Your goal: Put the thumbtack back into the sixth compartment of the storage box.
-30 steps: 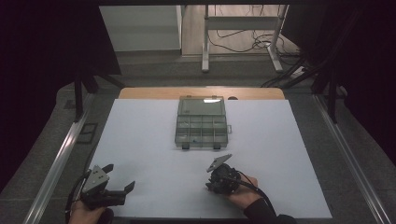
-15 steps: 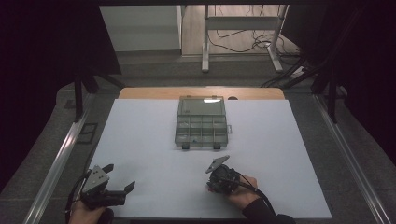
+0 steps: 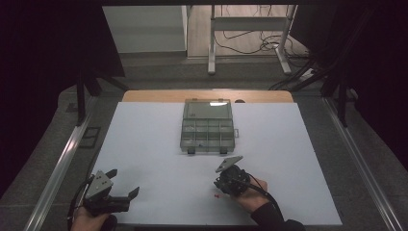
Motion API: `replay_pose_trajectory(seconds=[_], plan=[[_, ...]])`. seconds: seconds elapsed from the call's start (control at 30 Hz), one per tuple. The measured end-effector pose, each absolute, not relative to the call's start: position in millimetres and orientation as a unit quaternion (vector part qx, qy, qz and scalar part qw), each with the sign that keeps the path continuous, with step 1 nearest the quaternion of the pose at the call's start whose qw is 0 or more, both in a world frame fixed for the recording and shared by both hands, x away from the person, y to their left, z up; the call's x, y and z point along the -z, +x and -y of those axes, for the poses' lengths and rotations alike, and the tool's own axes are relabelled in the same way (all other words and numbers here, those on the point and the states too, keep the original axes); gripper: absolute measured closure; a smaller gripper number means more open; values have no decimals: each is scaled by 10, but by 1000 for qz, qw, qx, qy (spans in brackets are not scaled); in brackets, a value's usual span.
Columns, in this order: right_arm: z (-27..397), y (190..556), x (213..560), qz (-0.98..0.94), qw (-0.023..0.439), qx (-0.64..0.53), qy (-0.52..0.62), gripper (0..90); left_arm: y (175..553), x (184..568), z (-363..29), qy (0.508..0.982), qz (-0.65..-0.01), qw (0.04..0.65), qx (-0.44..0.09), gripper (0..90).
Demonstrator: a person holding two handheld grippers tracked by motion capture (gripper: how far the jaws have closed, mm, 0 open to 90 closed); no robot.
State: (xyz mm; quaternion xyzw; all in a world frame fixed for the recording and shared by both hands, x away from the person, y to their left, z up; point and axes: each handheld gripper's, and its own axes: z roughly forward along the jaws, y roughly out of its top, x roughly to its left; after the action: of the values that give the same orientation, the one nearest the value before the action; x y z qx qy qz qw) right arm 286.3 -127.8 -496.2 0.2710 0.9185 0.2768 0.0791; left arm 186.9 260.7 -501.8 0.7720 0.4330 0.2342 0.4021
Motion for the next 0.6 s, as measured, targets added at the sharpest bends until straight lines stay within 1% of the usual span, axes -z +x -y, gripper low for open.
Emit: replay_pose_trajectory(seconds=[0.6], plan=[[1306,3012,4834,-901,79,-310,292,816,1873,5019,-2603,772,-434,401,-234,29]])
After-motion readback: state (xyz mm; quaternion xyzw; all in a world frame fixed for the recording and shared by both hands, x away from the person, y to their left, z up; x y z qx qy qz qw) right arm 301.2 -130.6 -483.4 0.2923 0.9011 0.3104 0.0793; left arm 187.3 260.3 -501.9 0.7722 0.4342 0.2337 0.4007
